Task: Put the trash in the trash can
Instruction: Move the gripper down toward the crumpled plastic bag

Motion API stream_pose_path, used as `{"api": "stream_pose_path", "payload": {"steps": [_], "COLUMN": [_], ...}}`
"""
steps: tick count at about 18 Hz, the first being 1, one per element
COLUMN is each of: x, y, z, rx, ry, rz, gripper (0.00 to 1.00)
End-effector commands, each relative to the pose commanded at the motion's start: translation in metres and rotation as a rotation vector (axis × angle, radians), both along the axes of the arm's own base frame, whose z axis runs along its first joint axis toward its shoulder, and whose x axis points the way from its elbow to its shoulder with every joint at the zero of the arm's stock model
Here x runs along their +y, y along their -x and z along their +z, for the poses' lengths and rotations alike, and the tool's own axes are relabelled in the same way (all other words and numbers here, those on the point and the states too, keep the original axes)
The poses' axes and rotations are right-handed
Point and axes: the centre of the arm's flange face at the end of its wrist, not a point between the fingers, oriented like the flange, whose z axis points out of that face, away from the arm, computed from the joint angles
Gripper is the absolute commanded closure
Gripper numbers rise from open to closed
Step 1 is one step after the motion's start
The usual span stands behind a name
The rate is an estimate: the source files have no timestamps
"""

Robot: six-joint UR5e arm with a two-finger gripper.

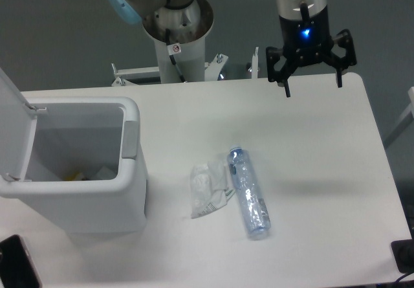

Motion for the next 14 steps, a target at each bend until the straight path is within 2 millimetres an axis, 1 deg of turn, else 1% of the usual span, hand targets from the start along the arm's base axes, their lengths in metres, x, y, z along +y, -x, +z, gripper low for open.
{"api": "stream_pose_path", "payload": {"steps": [2,4,6,10,12,13,14], "x": [0.002,0.000,0.001,0.003,0.003,0.010,0.021], "y": [-0.002,-0.004,-0.006,-0.012,-0.016,-0.026,-0.042], "z": [-0.004,-0.004,-0.012,-0.042,-0.058,-0.071,-0.088], "rx": [0.002,-0.001,-0.011,-0.036,-0.020,-0.033,-0.053], "ry": [0.004,-0.003,0.001,0.006,-0.006,-0.004,0.010], "rz": [-0.004,0.007,0.005,0.002,0.005,-0.001,-0.025], "gripper": [0.00,0.00,0.00,0.00,0.00,0.00,0.00]}}
